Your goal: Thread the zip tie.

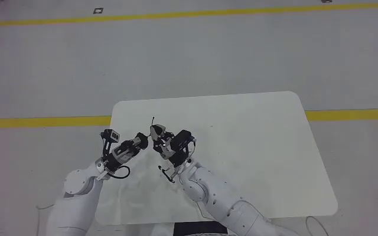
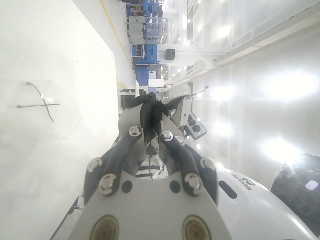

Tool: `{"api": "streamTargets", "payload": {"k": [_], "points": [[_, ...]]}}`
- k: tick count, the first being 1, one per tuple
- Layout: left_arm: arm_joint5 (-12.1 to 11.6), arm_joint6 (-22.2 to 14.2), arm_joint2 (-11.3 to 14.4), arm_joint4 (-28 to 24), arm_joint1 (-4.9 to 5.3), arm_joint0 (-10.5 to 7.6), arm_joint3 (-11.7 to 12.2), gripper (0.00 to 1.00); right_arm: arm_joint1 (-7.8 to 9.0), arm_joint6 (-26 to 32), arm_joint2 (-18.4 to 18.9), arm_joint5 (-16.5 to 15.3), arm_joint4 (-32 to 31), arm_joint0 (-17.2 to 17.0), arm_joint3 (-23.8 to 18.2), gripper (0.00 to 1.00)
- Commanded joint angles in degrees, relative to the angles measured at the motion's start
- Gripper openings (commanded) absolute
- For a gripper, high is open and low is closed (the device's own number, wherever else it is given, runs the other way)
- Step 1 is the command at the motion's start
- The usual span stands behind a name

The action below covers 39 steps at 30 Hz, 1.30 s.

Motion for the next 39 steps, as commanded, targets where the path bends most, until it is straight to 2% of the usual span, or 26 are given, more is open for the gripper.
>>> {"api": "streamTargets", "payload": {"k": [1, 20, 39], "points": [[0.0, 0.0, 0.0, 0.0, 0.0, 0.0, 0.0, 0.0, -0.08, -0.28, -0.02, 0.2, -0.45, 0.12, 0.23, 0.0], [0.0, 0.0, 0.0, 0.0, 0.0, 0.0, 0.0, 0.0, -1.44, -1.69, -0.61, 1.24, -1.3, 2.2, 4.03, 0.0], [0.0, 0.0, 0.0, 0.0, 0.0, 0.0, 0.0, 0.0, -1.54, -1.62, 0.63, 1.66, -3.33, 1.41, 4.42, 0.0]]}}
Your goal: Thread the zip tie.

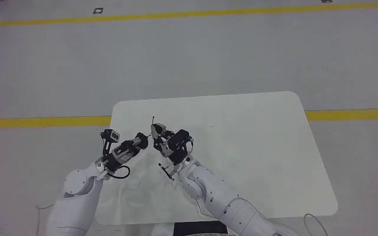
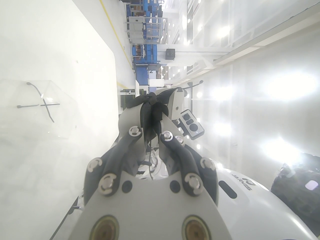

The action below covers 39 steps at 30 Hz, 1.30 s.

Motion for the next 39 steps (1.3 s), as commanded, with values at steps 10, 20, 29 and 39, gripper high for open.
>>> {"api": "streamTargets", "payload": {"k": [10, 20, 29, 39], "points": [[0.0, 0.0, 0.0, 0.0, 0.0, 0.0, 0.0, 0.0, 0.01, -0.62, 0.77, -0.23, -0.6, -0.48, -0.37, 0.0], [0.0, 0.0, 0.0, 0.0, 0.0, 0.0, 0.0, 0.0, 0.27, 0.13, 1.35, -2.37, -1.17, -1.07, -1.55, 0.0], [0.0, 0.0, 0.0, 0.0, 0.0, 0.0, 0.0, 0.0, 0.12, 0.48, 1.23, -3.26, -1.1, -0.84, -1.43, 0.0], [0.0, 0.0, 0.0, 0.0, 0.0, 0.0, 0.0, 0.0, -0.21, 0.66, 1.14, -3.19, -0.84, -0.22, -0.05, 0.0]]}}
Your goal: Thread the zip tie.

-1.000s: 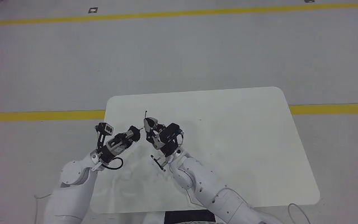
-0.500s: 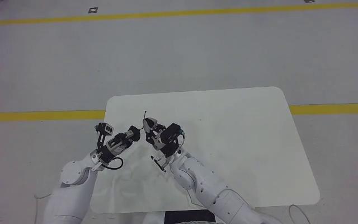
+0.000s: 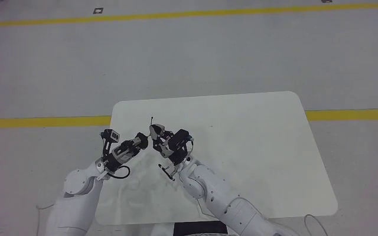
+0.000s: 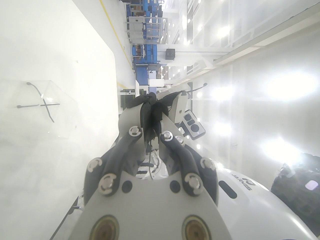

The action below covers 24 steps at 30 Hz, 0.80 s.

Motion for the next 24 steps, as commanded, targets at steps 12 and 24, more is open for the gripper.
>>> {"api": "streamTargets", "payload": {"k": [12, 24], "points": [[0.0, 0.0, 0.0, 0.0, 0.0, 0.0, 0.0, 0.0, -0.23, -0.27, 0.1, 0.07, -0.12, 0.09, 0.98, 0.0], [0.0, 0.0, 0.0, 0.0, 0.0, 0.0, 0.0, 0.0, -0.02, 0.65, 0.31, -1.06, -0.59, -0.85, 0.43, 0.0]]}}
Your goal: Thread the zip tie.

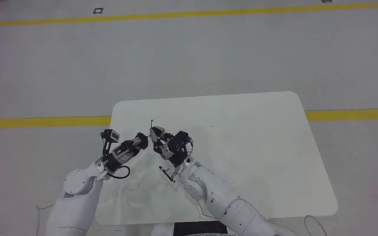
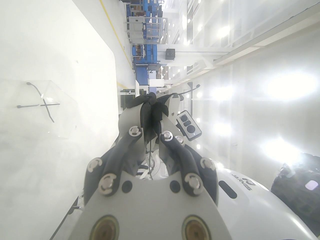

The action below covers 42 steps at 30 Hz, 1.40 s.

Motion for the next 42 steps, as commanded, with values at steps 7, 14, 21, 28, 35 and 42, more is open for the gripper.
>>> {"api": "streamTargets", "payload": {"k": [7, 14, 21, 28, 35, 42], "points": [[0.0, 0.0, 0.0, 0.0, 0.0, 0.0, 0.0, 0.0, 0.06, -1.21, 0.46, 0.56, 0.19, -0.71, -1.0, 0.0], [0.0, 0.0, 0.0, 0.0, 0.0, 0.0, 0.0, 0.0, 0.34, -1.65, 0.97, 0.53, -0.62, -1.38, -2.75, 0.0], [0.0, 0.0, 0.0, 0.0, 0.0, 0.0, 0.0, 0.0, 0.2, -1.62, 0.55, 0.41, -0.66, -1.34, -3.02, 0.0], [0.0, 0.0, 0.0, 0.0, 0.0, 0.0, 0.0, 0.0, 0.08, -1.72, 0.47, -0.03, 0.27, -1.29, -2.83, 0.0], [0.0, 0.0, 0.0, 0.0, 0.0, 0.0, 0.0, 0.0, 0.08, -1.72, 0.47, -0.03, 0.27, -1.29, -2.83, 0.0], [0.0, 0.0, 0.0, 0.0, 0.0, 0.0, 0.0, 0.0, 0.08, -1.72, 0.47, -0.03, 0.27, -1.29, -2.83, 0.0]]}}
